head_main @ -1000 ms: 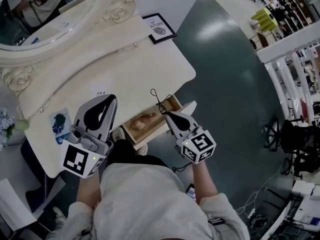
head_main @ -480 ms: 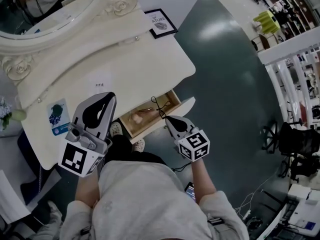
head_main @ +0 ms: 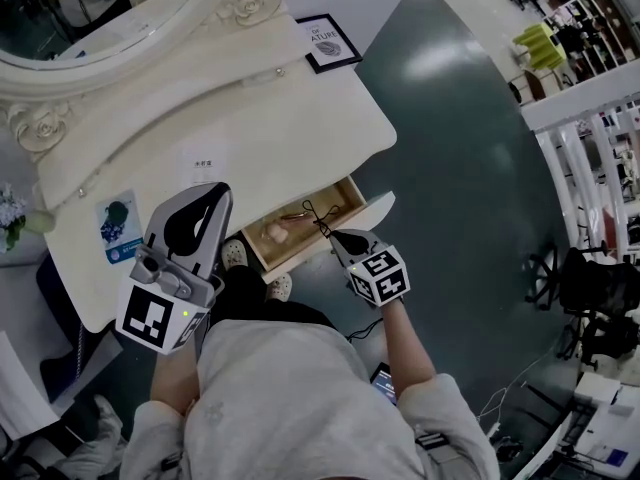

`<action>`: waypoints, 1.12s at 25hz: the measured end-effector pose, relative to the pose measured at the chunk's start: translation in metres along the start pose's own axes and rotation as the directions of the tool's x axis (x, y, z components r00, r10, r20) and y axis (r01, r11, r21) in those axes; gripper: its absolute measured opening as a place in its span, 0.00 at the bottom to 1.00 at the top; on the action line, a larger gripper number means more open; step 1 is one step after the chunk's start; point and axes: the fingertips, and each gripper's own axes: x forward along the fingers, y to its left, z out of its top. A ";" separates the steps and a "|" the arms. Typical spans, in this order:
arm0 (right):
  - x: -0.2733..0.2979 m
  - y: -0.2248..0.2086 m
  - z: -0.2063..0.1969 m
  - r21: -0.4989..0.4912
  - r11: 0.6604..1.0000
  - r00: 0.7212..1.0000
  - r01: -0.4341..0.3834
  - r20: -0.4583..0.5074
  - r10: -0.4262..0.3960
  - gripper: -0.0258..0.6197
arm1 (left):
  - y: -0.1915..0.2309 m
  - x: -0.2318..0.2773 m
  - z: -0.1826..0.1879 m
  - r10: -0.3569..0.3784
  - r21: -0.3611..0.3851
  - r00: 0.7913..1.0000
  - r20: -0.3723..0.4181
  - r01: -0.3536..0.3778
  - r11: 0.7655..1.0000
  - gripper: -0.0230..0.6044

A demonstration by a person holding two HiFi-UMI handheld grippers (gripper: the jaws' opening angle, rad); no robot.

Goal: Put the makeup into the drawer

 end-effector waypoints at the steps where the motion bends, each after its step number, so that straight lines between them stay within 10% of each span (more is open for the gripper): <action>1: 0.004 -0.001 -0.002 -0.004 1.000 1.000 0.000 -0.015 0.000 0.07 | 0.000 0.000 0.000 0.001 0.001 1.000 0.000 -0.001 1.000 0.05; 16: 0.056 -0.024 -0.012 -0.119 0.993 0.969 -0.015 -0.247 -0.015 0.07 | 0.013 -0.002 0.001 0.023 0.011 1.000 -0.007 -0.023 1.000 0.06; 28: 0.098 -0.046 -0.019 -0.273 0.962 0.892 -0.023 -0.440 -0.103 0.07 | 0.030 -0.007 -0.003 0.076 0.017 0.997 -0.028 -0.075 0.997 0.06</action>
